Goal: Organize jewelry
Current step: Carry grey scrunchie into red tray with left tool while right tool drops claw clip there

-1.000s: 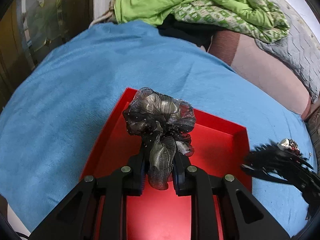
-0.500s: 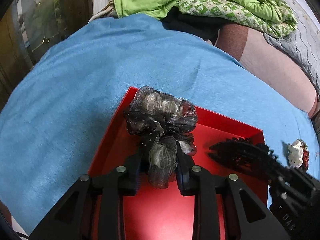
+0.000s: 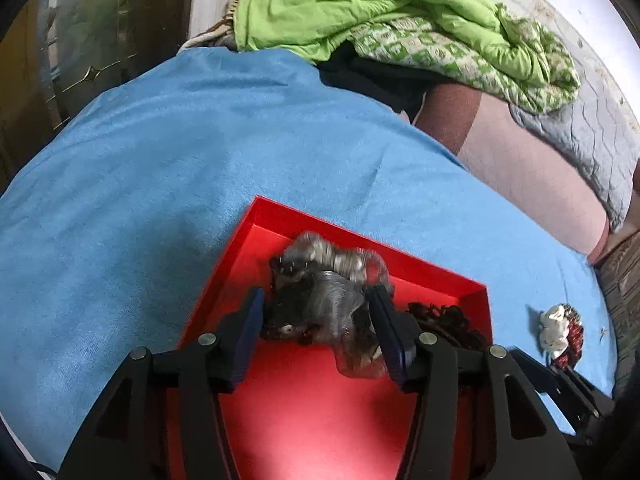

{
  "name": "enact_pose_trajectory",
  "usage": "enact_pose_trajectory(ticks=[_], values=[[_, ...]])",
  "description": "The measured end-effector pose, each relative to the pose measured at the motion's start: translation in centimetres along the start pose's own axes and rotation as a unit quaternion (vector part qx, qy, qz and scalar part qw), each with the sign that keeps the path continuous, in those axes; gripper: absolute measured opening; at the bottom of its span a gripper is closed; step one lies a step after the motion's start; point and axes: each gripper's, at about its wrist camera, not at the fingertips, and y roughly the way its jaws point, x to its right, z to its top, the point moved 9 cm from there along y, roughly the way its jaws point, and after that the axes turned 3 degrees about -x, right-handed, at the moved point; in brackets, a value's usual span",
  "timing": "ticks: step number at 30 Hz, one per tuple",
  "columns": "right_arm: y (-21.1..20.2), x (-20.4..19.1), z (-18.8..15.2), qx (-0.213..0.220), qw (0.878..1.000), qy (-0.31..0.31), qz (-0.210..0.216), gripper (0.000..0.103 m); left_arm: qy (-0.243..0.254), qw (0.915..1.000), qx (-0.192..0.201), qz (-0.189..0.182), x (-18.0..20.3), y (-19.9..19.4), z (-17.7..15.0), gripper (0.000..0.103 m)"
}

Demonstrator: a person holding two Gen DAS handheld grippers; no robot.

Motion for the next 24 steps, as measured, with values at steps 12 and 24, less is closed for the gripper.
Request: enact_pose_trajectory(ticks=[12,24], values=[[-7.2,9.5,-6.9,0.012,0.997,0.056,-0.053,0.067,-0.016,0.9993,0.029,-0.015,2.0,-3.1,-0.3,0.053],[-13.7,21.6,-12.7,0.034,0.986,0.133,-0.093,0.067,0.091,0.9936,0.067,-0.01,10.5,-6.0,-5.0,0.053]])
